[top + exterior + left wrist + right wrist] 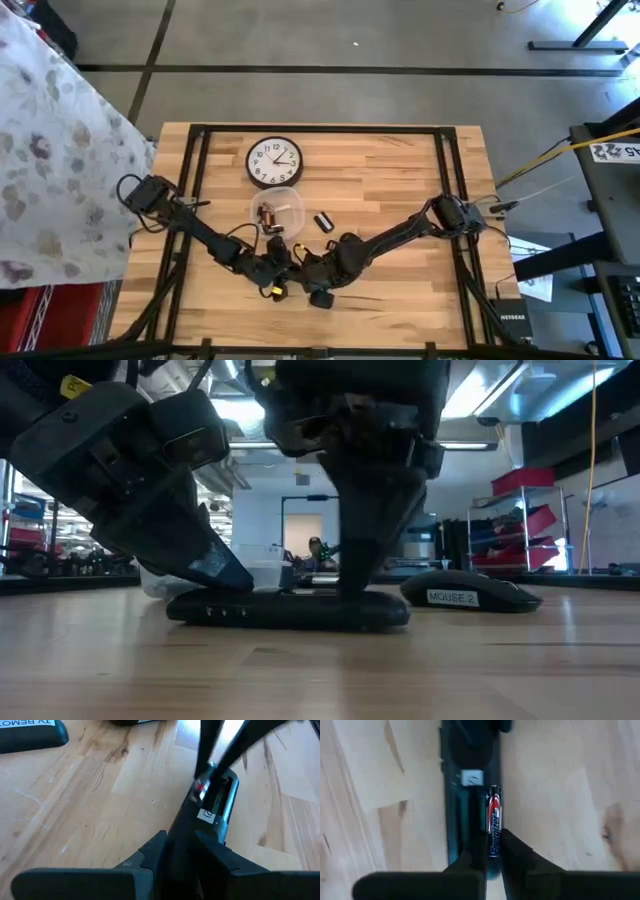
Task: Insert battery
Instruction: Insert the silver battery into the remote control
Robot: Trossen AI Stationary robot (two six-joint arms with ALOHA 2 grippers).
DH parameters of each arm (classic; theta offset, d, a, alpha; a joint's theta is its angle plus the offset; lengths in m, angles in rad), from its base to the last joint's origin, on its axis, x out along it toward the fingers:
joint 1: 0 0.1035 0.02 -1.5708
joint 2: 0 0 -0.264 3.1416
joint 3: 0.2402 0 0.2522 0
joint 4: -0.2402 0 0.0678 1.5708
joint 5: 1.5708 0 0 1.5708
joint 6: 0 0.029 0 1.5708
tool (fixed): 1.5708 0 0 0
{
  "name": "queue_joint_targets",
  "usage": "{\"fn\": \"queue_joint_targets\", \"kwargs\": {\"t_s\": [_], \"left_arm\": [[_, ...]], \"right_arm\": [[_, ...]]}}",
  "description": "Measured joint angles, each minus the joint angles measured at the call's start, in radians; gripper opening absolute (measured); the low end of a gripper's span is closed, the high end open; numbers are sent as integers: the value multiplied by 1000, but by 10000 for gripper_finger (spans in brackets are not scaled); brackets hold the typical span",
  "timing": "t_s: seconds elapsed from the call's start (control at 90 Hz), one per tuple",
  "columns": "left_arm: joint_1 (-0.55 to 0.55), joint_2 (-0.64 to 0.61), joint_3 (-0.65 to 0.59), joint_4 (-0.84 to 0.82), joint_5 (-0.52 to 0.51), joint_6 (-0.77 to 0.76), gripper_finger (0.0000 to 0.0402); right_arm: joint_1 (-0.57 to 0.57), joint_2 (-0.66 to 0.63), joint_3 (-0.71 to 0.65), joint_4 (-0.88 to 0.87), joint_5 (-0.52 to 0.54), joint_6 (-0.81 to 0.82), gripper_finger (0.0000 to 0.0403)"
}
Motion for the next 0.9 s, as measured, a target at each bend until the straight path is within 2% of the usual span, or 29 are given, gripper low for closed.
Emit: {"fn": "queue_joint_targets", "kwargs": {"t_s": [0.211, 0.522, 0.722, 0.9], "left_arm": [[0, 0, 0, 2, 0, 0, 75], [0, 0, 0, 5, 0, -8, 75], [0, 0, 0, 5, 0, -8, 75], [0, 0, 0, 6, 0, -3, 75]], "right_arm": [[-12, 2, 25, -9, -133, 12, 6], [-54, 2, 14, -10, -154, 34, 6], [-73, 2, 14, -12, -228, -4, 6], [-73, 2, 14, -12, -253, -15, 6]]}}
